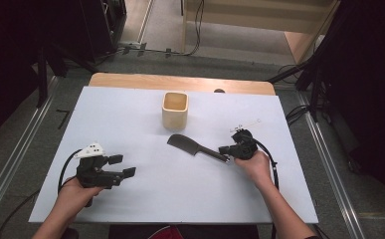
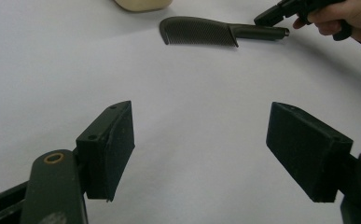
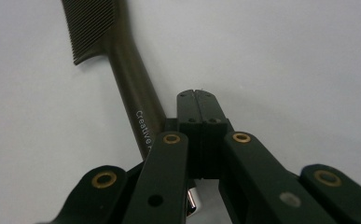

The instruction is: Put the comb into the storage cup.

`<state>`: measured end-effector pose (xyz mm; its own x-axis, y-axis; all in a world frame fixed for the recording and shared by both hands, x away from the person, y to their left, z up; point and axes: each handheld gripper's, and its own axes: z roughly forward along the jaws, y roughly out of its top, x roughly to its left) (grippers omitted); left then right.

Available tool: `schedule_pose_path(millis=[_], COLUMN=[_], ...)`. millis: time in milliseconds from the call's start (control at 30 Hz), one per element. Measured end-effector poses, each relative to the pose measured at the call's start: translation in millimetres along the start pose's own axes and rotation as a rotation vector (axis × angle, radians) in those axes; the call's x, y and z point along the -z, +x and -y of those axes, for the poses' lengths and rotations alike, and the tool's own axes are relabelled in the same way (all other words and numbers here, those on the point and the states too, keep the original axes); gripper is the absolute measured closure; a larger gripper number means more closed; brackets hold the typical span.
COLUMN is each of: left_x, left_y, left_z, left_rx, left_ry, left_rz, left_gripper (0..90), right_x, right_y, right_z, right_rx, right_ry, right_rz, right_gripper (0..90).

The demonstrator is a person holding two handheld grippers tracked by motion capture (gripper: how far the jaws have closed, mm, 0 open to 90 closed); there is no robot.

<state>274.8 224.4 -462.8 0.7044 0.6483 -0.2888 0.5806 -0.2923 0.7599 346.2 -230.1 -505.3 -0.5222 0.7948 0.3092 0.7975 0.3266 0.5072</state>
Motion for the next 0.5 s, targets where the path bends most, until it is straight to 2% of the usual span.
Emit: schedule_pose_path(millis=[500], left_x=[-0.2], left_y=[0.0], left_z=[0.0], left_rx=[0.000], left_ry=[-0.001], left_rz=[0.003], left_gripper=[24.9], right_x=[2.7], right_y=[14.4], right_z=[11.3], right_rx=[0.020], right_ry=[0.027], right_rz=[-0.029], right_gripper=[87.7])
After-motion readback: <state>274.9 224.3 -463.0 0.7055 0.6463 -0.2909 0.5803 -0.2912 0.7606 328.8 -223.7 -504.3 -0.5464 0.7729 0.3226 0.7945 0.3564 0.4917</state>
